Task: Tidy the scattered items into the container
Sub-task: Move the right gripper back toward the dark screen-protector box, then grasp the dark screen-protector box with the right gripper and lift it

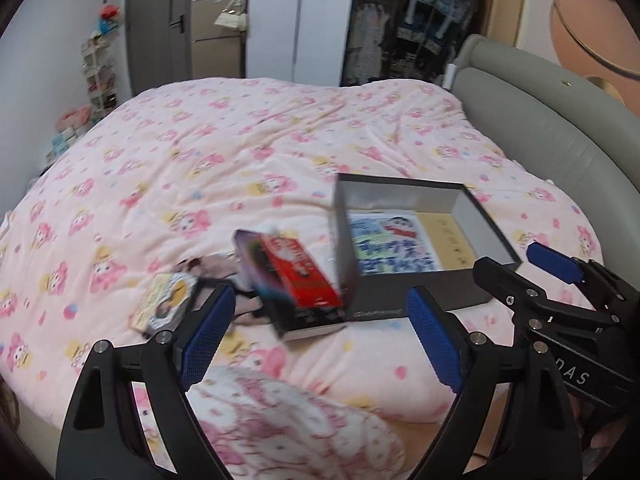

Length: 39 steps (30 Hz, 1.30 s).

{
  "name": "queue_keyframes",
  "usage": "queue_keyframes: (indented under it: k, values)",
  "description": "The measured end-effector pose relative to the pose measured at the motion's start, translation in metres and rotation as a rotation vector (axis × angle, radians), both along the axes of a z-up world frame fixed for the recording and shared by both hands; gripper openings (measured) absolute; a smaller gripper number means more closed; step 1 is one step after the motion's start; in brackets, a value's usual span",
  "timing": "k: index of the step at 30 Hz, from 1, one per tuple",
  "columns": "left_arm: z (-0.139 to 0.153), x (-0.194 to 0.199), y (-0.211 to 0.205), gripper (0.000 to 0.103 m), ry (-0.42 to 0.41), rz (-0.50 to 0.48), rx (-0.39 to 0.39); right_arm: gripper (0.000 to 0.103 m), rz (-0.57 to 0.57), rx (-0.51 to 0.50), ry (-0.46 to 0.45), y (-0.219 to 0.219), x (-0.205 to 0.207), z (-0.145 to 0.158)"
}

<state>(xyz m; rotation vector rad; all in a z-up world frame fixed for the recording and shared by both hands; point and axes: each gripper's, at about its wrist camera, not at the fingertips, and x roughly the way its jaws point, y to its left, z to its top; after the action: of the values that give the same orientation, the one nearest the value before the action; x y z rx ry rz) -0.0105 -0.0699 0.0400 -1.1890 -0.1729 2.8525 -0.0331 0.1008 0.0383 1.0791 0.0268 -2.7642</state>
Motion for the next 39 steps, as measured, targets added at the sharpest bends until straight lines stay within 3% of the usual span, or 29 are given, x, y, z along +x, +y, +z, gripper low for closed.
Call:
queue_keyframes:
  k: [6,9,11,12,15,18,23,30,31,33,39]
  values:
    - [-0.023,-0.003,-0.05,0.086,-0.046,0.085,0.043,0.075,0.13,-0.034,-0.055,-0.045,-0.015,-0.025]
    - [-0.039,-0.011,-0.069,0.083,-0.088,0.115,0.083,0.074,0.181,-0.059,-0.125,-0.063,-0.027,-0.05]
    - [-0.052,-0.02,-0.076,0.08,-0.118,0.121,0.097,0.068,0.196,-0.066,-0.166,-0.071,-0.035,-0.066]
    - [-0.059,-0.024,-0.078,0.076,-0.139,0.125,0.108,0.059,0.199,-0.063,-0.191,-0.074,-0.039,-0.076]
    - [-0.081,-0.041,-0.084,0.069,-0.206,0.132,0.155,0.049,0.216,-0.076,-0.262,-0.082,-0.048,-0.102]
    - [-0.102,-0.06,-0.086,0.062,-0.275,0.12,0.218,0.047,0.213,-0.105,-0.321,-0.083,-0.057,-0.125]
    - [-0.125,-0.086,-0.079,0.06,-0.347,0.111,0.277,0.047,0.2,-0.149,-0.383,-0.077,-0.075,-0.15]
    - [-0.166,-0.113,-0.064,0.061,-0.507,0.108,0.346,0.047,0.15,-0.174,-0.412,-0.054,-0.08,-0.163]
    - [-0.168,-0.114,-0.064,0.058,-0.514,0.105,0.361,0.047,0.145,-0.181,-0.414,-0.05,-0.079,-0.163]
    - [-0.168,-0.112,-0.061,0.033,-0.513,0.07,0.412,0.047,0.133,-0.191,-0.418,-0.042,-0.077,-0.163]
    - [-0.142,-0.092,-0.056,0.027,-0.443,0.06,0.399,0.047,0.12,-0.23,-0.415,-0.023,-0.065,-0.155]
